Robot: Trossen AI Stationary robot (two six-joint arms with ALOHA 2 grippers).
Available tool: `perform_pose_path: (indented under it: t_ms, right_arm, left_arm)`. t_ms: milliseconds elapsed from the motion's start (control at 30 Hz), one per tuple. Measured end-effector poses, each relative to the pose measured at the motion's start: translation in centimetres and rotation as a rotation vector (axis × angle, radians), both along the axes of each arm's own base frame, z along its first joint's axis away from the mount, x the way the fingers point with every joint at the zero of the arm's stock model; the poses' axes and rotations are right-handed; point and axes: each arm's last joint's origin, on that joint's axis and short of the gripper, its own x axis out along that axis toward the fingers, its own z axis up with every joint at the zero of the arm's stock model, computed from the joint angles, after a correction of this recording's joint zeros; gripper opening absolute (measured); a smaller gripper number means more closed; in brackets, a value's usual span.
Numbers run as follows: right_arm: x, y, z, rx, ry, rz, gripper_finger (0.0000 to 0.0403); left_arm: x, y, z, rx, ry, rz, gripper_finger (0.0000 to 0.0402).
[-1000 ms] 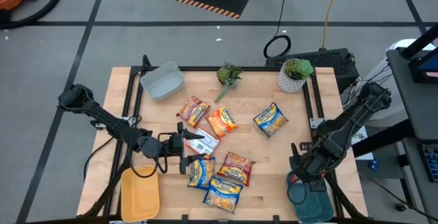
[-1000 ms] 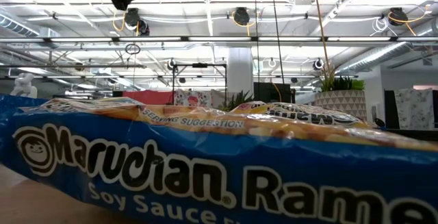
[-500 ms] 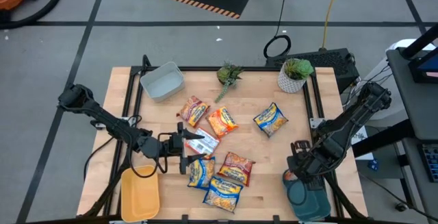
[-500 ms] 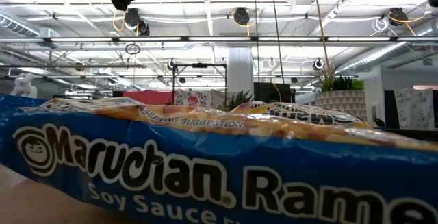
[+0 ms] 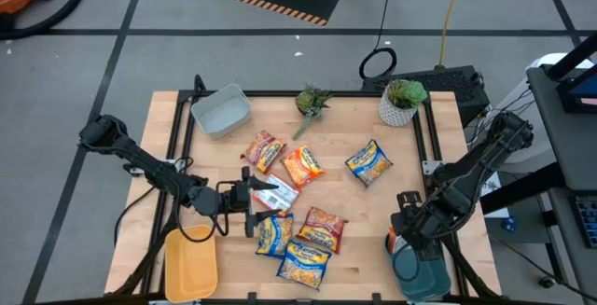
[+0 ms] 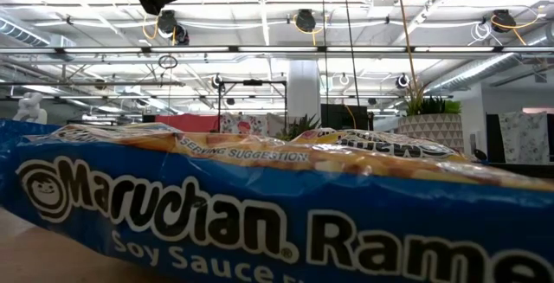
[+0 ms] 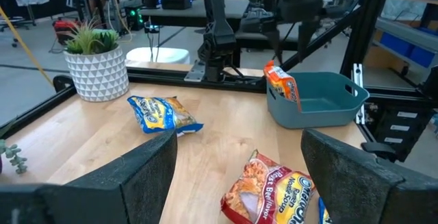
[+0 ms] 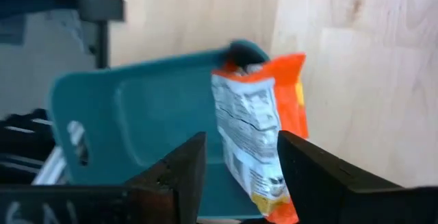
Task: Sort Maruchan noodles
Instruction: Put the top blue noodle pack into the gray bin
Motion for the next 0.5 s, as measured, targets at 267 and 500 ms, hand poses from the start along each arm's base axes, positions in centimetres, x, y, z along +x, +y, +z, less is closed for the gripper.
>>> perform_pose_path:
  t_ms: [267,500]
  right_arm:
    - [1.0,0.1,3.8,0.002,-0.186,-0.101,0.0171]
    - [3.3,-1.0,5.5,-0.105,-0.479,-0.185,0.0171]
  left_arm:
    - [0.3,0.6,-0.1,-0.015,0.006,0.027,0.0317]
    - [0.4,0.9,-0.4,-0.013,0.029,0.041,0.0317]
